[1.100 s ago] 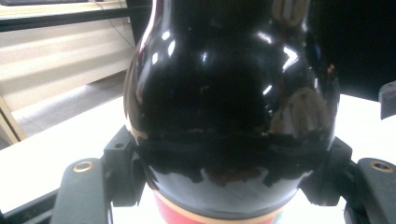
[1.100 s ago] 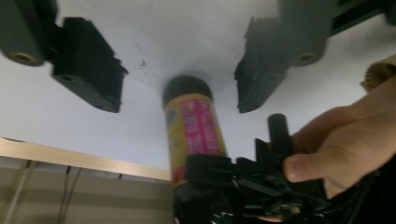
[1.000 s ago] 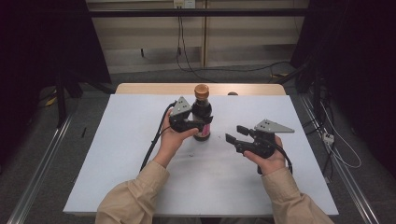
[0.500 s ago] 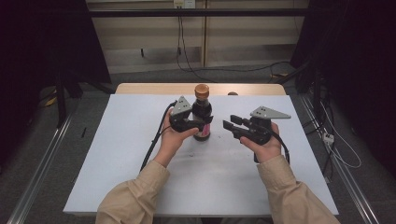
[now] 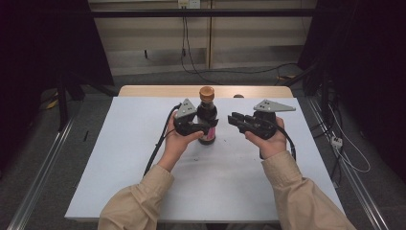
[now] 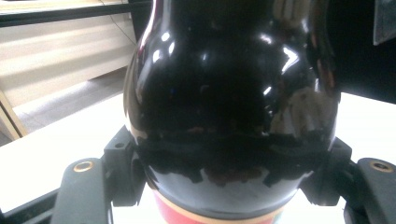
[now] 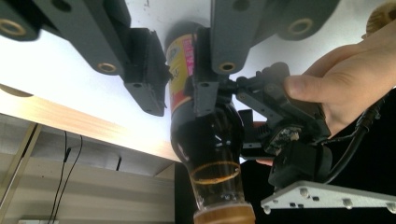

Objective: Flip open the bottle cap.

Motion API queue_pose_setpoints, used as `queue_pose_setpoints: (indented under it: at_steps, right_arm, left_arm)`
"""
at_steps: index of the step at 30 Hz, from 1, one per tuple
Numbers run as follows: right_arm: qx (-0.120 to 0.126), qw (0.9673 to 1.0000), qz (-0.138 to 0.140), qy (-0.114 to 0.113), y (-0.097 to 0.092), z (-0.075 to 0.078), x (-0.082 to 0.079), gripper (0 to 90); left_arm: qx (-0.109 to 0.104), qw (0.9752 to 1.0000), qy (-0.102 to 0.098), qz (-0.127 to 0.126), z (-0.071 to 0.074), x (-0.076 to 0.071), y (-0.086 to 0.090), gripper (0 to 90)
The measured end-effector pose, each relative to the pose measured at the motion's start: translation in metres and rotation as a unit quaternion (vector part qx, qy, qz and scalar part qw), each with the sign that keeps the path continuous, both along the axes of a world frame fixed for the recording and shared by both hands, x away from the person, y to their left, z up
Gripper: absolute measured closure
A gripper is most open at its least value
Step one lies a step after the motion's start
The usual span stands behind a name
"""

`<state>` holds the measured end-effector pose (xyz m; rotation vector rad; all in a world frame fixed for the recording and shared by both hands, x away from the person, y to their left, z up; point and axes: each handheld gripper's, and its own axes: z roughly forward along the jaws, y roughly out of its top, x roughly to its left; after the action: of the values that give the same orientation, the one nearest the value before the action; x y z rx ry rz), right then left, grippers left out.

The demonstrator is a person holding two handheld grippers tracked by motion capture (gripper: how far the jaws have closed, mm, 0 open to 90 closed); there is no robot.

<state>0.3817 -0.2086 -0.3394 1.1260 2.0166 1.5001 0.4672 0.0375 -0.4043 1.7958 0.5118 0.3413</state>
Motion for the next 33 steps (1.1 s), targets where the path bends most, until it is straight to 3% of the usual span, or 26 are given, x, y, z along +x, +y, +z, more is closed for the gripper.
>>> queue_pose_setpoints:
  at_steps: [11,33]
  right_arm:
    - [-0.016,0.9996,0.021,-0.005,0.004,0.015,0.009,90.0]
    - [-0.034,0.9981,0.049,-0.015,0.027,0.042,0.032,90.0]
  left_arm:
    - [0.002,1.0000,-0.003,0.000,0.000,0.001,0.000,29.6]
    - [-0.006,1.0000,0.000,0.004,-0.001,-0.001,-0.002,29.8]
